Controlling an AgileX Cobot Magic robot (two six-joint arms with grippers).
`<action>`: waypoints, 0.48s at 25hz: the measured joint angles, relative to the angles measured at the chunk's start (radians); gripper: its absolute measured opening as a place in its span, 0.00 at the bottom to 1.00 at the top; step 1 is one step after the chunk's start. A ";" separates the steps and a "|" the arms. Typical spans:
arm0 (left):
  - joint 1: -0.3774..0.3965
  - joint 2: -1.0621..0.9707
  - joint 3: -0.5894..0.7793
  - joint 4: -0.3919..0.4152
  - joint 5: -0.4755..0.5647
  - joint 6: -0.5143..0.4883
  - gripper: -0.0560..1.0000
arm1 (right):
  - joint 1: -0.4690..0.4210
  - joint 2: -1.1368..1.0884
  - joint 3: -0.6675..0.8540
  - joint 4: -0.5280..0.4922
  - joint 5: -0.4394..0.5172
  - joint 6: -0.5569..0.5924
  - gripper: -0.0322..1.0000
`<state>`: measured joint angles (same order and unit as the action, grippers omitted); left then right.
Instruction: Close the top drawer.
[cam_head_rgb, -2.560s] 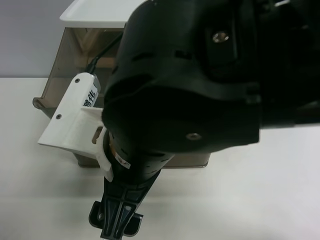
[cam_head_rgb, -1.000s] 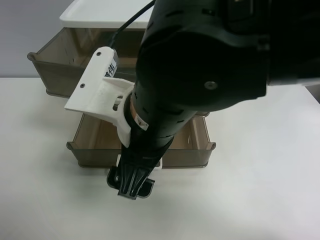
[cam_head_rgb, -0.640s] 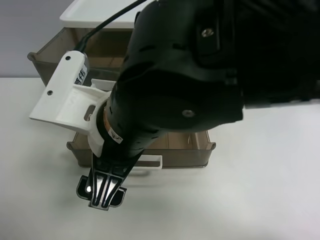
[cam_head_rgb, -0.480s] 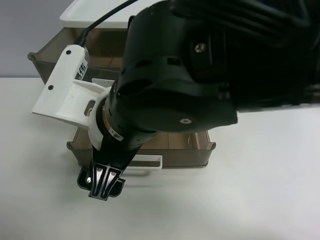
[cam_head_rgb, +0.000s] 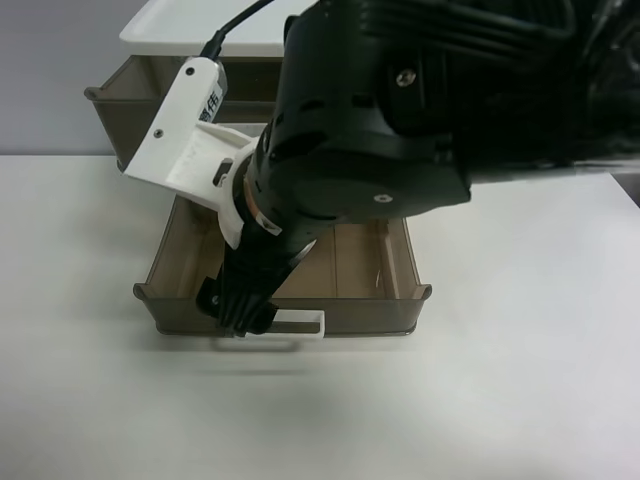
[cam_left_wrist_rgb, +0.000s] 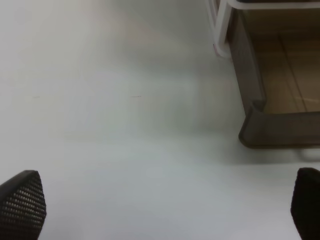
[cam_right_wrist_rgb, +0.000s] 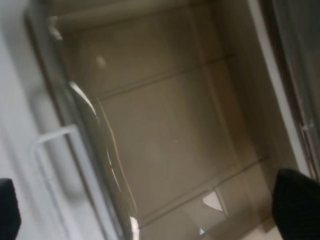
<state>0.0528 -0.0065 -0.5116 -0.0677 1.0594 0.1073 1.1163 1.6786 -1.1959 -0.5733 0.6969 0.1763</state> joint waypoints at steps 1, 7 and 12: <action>0.000 0.000 0.000 0.001 0.000 0.000 0.99 | -0.012 0.000 0.000 -0.001 -0.008 0.000 0.99; 0.000 0.000 0.000 0.001 0.000 0.000 0.99 | -0.088 0.000 0.000 0.002 -0.063 0.000 0.99; 0.000 0.000 0.000 0.000 0.000 0.000 0.99 | -0.158 0.000 0.000 0.038 -0.123 -0.003 0.99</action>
<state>0.0528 -0.0065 -0.5116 -0.0676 1.0594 0.1073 0.9582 1.6786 -1.1959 -0.5350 0.5739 0.1732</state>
